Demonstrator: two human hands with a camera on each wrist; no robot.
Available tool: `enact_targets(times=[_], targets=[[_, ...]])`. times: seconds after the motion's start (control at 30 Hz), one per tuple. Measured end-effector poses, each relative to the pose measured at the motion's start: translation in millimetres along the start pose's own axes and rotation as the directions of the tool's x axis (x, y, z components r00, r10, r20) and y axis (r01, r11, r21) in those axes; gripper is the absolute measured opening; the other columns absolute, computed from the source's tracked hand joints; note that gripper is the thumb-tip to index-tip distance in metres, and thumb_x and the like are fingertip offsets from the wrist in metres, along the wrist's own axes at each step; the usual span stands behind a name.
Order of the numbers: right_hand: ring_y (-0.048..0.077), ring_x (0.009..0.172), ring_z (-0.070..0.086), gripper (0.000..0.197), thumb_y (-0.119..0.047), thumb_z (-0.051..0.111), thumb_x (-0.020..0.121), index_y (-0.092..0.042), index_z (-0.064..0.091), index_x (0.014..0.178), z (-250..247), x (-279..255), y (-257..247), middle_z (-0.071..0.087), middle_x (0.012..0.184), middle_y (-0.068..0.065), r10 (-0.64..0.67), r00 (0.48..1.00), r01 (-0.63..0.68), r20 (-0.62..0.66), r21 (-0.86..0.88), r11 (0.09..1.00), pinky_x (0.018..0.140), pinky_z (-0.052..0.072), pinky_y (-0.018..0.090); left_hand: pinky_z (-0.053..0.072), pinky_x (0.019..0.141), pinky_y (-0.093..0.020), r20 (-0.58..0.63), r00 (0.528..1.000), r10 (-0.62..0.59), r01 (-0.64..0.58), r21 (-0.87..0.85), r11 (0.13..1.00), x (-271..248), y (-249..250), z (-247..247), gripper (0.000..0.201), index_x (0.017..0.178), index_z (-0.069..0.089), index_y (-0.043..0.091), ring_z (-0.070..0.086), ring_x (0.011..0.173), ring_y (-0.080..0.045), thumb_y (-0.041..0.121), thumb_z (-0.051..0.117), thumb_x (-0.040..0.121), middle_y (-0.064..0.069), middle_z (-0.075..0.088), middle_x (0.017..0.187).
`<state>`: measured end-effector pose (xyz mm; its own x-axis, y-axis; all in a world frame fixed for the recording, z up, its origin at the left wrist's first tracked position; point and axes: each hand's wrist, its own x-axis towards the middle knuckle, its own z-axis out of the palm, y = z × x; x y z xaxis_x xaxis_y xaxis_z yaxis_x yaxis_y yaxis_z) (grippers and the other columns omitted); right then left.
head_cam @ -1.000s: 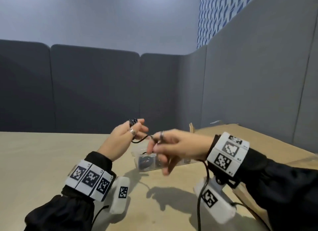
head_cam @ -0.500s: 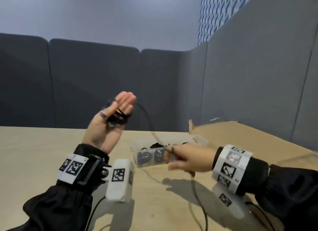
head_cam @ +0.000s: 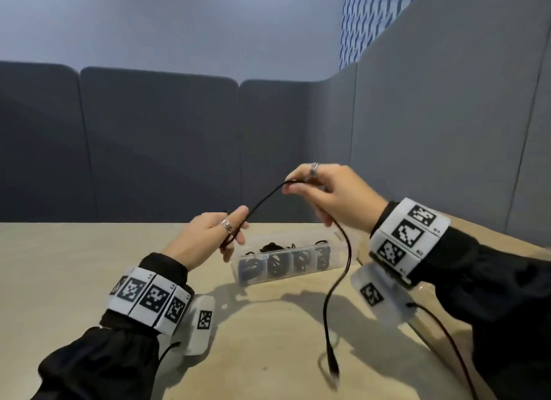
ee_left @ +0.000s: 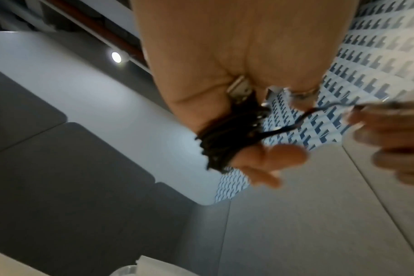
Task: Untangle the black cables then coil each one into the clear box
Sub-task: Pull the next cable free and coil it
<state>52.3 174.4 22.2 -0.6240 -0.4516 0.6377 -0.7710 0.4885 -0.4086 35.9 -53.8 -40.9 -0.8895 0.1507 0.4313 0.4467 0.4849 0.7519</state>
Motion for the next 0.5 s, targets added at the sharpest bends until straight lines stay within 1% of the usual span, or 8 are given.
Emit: enact_targets(times=[0.1,0.17,0.27,0.33,0.37,0.4,0.43,0.5], targets=[[0.010,0.031,0.036,0.010,-0.026,0.065,0.088,-0.025,0.067,0.078,-15.4,11.8,28.1,0.045,0.037,-0.009,0.116,0.986,-0.116,-0.122,0.004,0.993,0.049,0.042,0.028,0.034,0.043,-0.015,0.210,0.976,0.060,-0.005,-0.252,0.968,-7.7,12.4,-0.2,0.065,0.077,0.075,0.010,0.041,0.040,-0.013,0.071,0.071,0.055,0.000,0.055,0.053],[0.011,0.033,0.040,0.012,-0.032,0.065,0.086,-0.026,0.068,0.076,-14.8,12.2,45.3,0.050,0.039,-0.006,0.171,0.984,-0.173,-0.046,-0.050,0.984,0.053,0.045,0.030,0.031,0.043,-0.015,0.246,0.958,0.144,-0.008,-0.483,0.876,-11.9,18.0,-3.1,0.050,0.068,0.074,0.011,0.035,0.030,-0.006,0.058,0.080,0.053,0.002,0.050,0.042],[0.014,0.039,0.050,0.020,-0.039,0.057,0.090,-0.024,0.068,0.083,3.5,2.3,53.2,0.055,0.047,-0.005,0.229,0.931,-0.195,0.284,-0.145,0.970,0.055,0.050,0.028,0.043,0.047,-0.011,0.079,0.985,0.154,-0.018,-0.835,0.550,-13.7,24.6,-3.8,0.039,0.070,0.076,0.009,0.048,0.036,-0.001,0.039,0.086,0.048,0.004,0.055,0.046],[0.012,0.040,0.050,0.021,-0.042,0.050,0.094,-0.022,0.058,0.093,20.8,-8.6,44.7,0.051,0.050,-0.005,0.257,0.880,-0.175,0.400,-0.229,0.957,0.059,0.054,0.028,0.050,0.055,-0.011,-0.064,0.993,0.095,-0.090,-0.947,0.307,-9.8,27.0,-5.6,0.025,0.074,0.077,0.008,0.062,0.055,-0.001,0.029,0.077,0.061,0.004,0.066,0.064],[0.009,0.040,0.048,0.024,-0.042,0.047,0.095,-0.018,0.050,0.097,29.1,-15.0,37.7,0.048,0.054,-0.006,0.266,0.878,-0.167,0.398,-0.267,0.949,0.056,0.051,0.021,0.052,0.059,-0.012,-0.146,0.988,0.045,-0.153,-0.959,0.238,-7.5,27.7,-8.3,0.023,0.074,0.078,0.009,0.067,0.064,-0.002,0.028,0.065,0.071,0.004,0.070,0.072],[0.007,0.044,0.047,0.026,-0.040,0.044,0.097,-0.015,0.042,0.098,36.7,-21.7,30.3,0.045,0.060,-0.007,0.266,0.888,-0.162,0.375,-0.286,0.945,0.054,0.044,0.016,0.053,0.062,-0.013,-0.220,0.975,-0.007,-0.214,-0.954,0.210,-4.2,26.0,-12.2,0.028,0.076,0.077,0.010,0.070,0.074,-0.004,0.028,0.056,0.079,0.003,0.073,0.079],[0.010,0.052,0.048,0.026,-0.039,0.041,0.098,-0.014,0.036,0.097,43.3,-28.9,22.6,0.045,0.066,-0.005,0.240,0.904,-0.141,0.353,-0.283,0.949,0.059,0.042,0.018,0.054,0.066,-0.015,-0.276,0.960,-0.046,-0.262,-0.945,0.197,-1.2,25.0,-15.5,0.032,0.081,0.077,0.009,0.071,0.082,-0.007,0.027,0.050,0.085,0.001,0.074,0.086],[0.020,0.068,0.049,0.022,-0.038,0.037,0.099,-0.017,0.031,0.095,51.8,-43.4,4.7,0.049,0.076,-0.002,0.167,0.909,-0.073,0.382,-0.249,0.966,0.071,0.042,0.034,0.055,0.077,-0.019,-0.333,0.937,-0.108,-0.305,-0.928,0.213,2.9,22.3,-18.0,0.030,0.100,0.068,0.004,0.070,0.095,-0.013,0.020,0.043,0.095,-0.005,0.074,0.097]])
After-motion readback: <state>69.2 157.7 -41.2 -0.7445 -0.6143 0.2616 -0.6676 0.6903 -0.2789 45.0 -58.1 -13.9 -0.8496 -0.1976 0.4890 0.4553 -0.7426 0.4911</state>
